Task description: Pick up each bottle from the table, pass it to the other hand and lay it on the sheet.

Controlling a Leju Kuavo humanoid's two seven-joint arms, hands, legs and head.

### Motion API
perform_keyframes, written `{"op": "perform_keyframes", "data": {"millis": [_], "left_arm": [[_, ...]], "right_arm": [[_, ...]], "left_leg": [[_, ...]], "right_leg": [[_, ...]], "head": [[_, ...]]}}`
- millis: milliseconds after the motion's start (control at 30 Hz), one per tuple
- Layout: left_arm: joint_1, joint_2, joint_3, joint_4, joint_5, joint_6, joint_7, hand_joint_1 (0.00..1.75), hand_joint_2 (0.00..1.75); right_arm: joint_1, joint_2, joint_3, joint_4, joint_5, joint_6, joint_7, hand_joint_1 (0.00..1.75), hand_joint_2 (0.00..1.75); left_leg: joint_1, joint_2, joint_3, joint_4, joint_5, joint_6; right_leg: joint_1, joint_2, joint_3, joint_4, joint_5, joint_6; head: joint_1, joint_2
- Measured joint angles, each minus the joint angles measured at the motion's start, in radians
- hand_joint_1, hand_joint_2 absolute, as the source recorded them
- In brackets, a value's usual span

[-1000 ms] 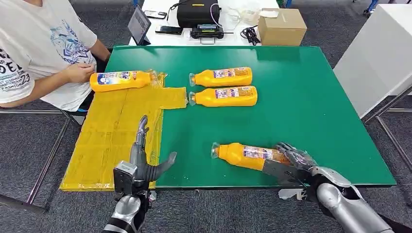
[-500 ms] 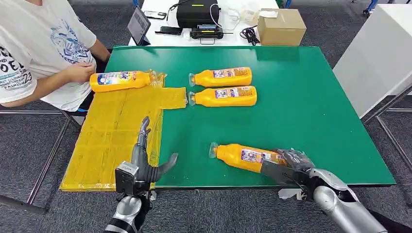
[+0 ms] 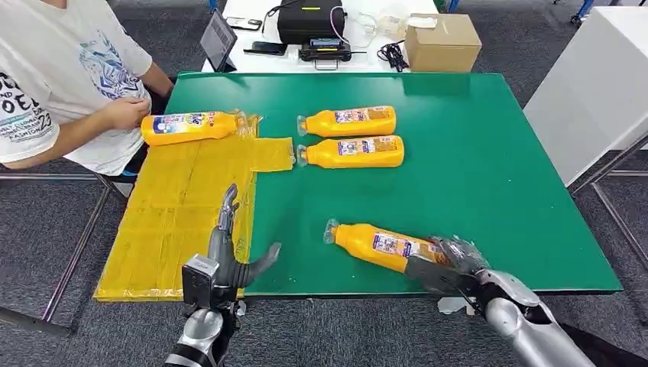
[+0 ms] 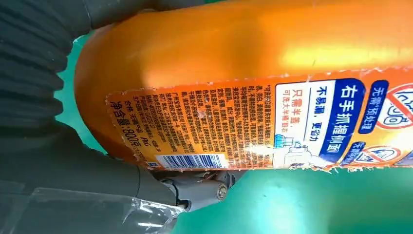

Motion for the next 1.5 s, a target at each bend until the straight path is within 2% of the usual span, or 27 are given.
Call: {"op": "perform_keyframes", "data": {"millis": [133, 467, 567, 667, 733, 900, 1000, 1100, 1233, 1367, 1500], "left_arm": [[0.004, 0.0, 0.001, 0.0, -0.003, -0.004, 0.0, 0.0, 1.75], [0.007, 0.0, 0.004, -0.001, -0.003, -0.005, 0.0, 0.0, 1.75], [0.02, -0.002, 0.008, -0.011, -0.006, -0.011, 0.0, 0.0, 1.75], [0.048, -0.011, 0.019, -0.035, -0.006, -0.03, 0.003, 0.0, 1.75], [0.062, -0.014, 0.025, -0.05, -0.006, -0.033, 0.006, 0.0, 1.75], [0.092, -0.017, 0.052, -0.099, 0.03, -0.013, 0.011, 0.0, 1.75], [0.101, -0.018, 0.086, -0.145, 0.058, 0.022, 0.008, 0.0, 1.75], [0.118, -0.018, 0.11, -0.194, 0.082, 0.009, 0.024, 0.0, 1.75], [0.133, -0.02, 0.107, -0.229, 0.172, -0.092, 0.083, 0.0, 1.75], [0.146, -0.021, 0.073, -0.251, 0.342, -0.245, 0.165, 0.0, 1.75], [0.148, -0.02, 0.042, -0.262, 0.421, -0.315, 0.216, 0.0, 1.75]], "right_arm": [[0.05, 0.068, -0.056, -0.019, 0.048, -0.078, -0.05, 1.75, 1.75], [0.095, 0.138, -0.112, -0.043, 0.051, -0.105, -0.077, 1.75, 1.75], [0.137, 0.195, -0.161, -0.087, 0.054, -0.206, -0.152, 1.75, 1.75], [0.198, 0.289, -0.235, -0.178, 0.086, -0.376, -0.243, 1.75, 1.75], [0.228, 0.347, -0.271, -0.232, 0.093, -0.447, -0.281, 1.75, 1.75], [0.313, 0.481, -0.339, -0.344, 0.058, -0.56, -0.362, 1.75, 1.75], [0.338, 0.531, -0.363, -0.383, 0.046, -0.609, -0.384, 1.75, 1.75], [0.355, 0.569, -0.387, -0.404, 0.021, -0.636, -0.416, 1.75, 1.75], [0.358, 0.606, -0.401, -0.415, 0.013, -0.649, -0.458, 1.75, 1.75], [0.355, 0.624, -0.403, -0.387, 0.017, -0.606, -0.482, 1.75, 1.75], [0.343, 0.638, -0.396, -0.31, 0.025, -0.56, -0.499, 1.75, 1.75]], "left_leg": [[0.0, 0.0, -0.001, 0.0, 0.0, 0.0], [0.0, -0.001, -0.001, 0.0, 0.0, 0.0], [0.0, -0.001, -0.002, 0.0, 0.0, 0.0], [0.001, -0.001, -0.003, 0.0, 0.0, 0.0], [0.002, -0.001, -0.004, 0.0, 0.0, -0.001], [0.002, -0.001, -0.004, -0.001, 0.0, -0.001], [0.002, -0.001, -0.004, -0.001, 0.0, -0.001], [0.001, -0.002, -0.004, -0.001, 0.0, -0.001], [0.001, -0.001, -0.004, -0.001, 0.0, -0.001], [0.001, -0.001, -0.004, -0.001, 0.0, -0.001], [0.002, -0.001, -0.004, -0.001, 0.0, -0.001]], "right_leg": [[0.001, 0.0, 0.0, 0.0, 0.0, 0.0], [0.0, 0.0, 0.0, 0.0, 0.0, 0.0], [0.0, 0.0, -0.001, 0.0, 0.0, 0.0], [0.002, 0.0, -0.003, 0.0, -0.001, 0.0], [0.002, 0.0, -0.003, 0.0, -0.001, -0.001], [0.002, 0.0, -0.003, 0.0, -0.003, 0.001], [0.002, 0.0, -0.003, 0.0, -0.002, 0.001], [0.001, 0.0, -0.003, 0.0, -0.002, 0.001], [0.001, 0.0, -0.003, 0.0, -0.002, 0.002], [0.001, 0.0, -0.003, 0.0, -0.002, 0.002], [0.001, 0.0, -0.003, 0.0, -0.002, 0.002]], "head": [[0.0, 0.0], [0.0, 0.0], [0.0, 0.0], [0.0, 0.0], [0.0, 0.0], [0.0, 0.0], [0.0, 0.0], [0.0, 0.0], [0.0, 0.0], [0.0, 0.0], [0.0, 0.0]]}}
